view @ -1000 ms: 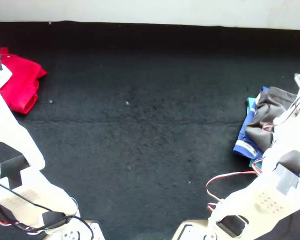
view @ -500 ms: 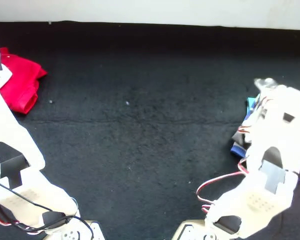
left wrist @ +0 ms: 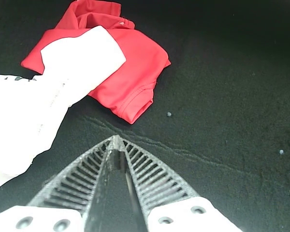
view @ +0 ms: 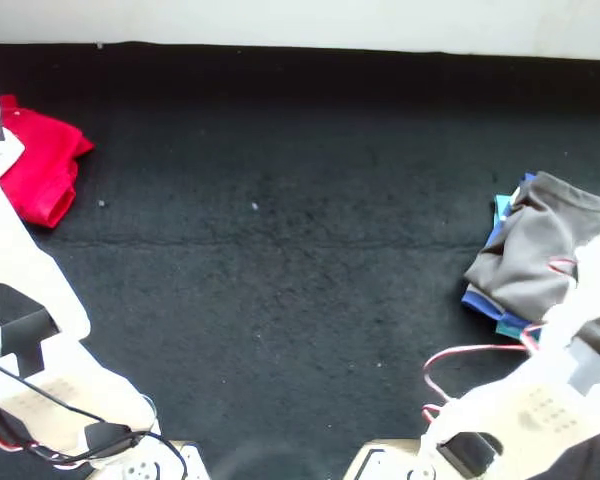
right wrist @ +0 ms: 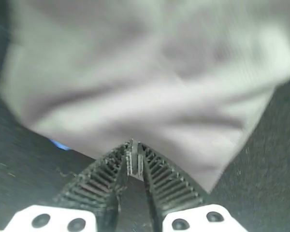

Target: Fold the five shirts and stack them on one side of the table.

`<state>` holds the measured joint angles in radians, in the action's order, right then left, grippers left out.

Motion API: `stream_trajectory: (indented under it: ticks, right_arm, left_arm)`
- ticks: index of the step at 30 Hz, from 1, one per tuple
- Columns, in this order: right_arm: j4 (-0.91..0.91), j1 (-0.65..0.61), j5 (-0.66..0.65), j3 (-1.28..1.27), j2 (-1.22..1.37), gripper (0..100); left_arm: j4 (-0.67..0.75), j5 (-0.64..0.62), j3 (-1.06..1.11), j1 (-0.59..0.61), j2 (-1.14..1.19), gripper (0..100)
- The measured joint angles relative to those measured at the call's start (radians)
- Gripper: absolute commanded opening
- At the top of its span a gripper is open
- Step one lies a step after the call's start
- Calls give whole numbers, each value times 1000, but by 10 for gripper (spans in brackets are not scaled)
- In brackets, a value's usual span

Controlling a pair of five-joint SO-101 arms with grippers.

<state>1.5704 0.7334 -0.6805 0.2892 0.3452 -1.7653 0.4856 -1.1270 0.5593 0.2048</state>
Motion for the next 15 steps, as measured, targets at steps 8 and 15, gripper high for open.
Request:
stream_trajectory:
  ticks: [8,15]
  right_arm:
    - [21,72,-71,32,46,8]
    - [29,-137,-60,129,-95,8]
  left_arm:
    - [0,0,0,0,0,8]
    - [0,0,0,0,0,8]
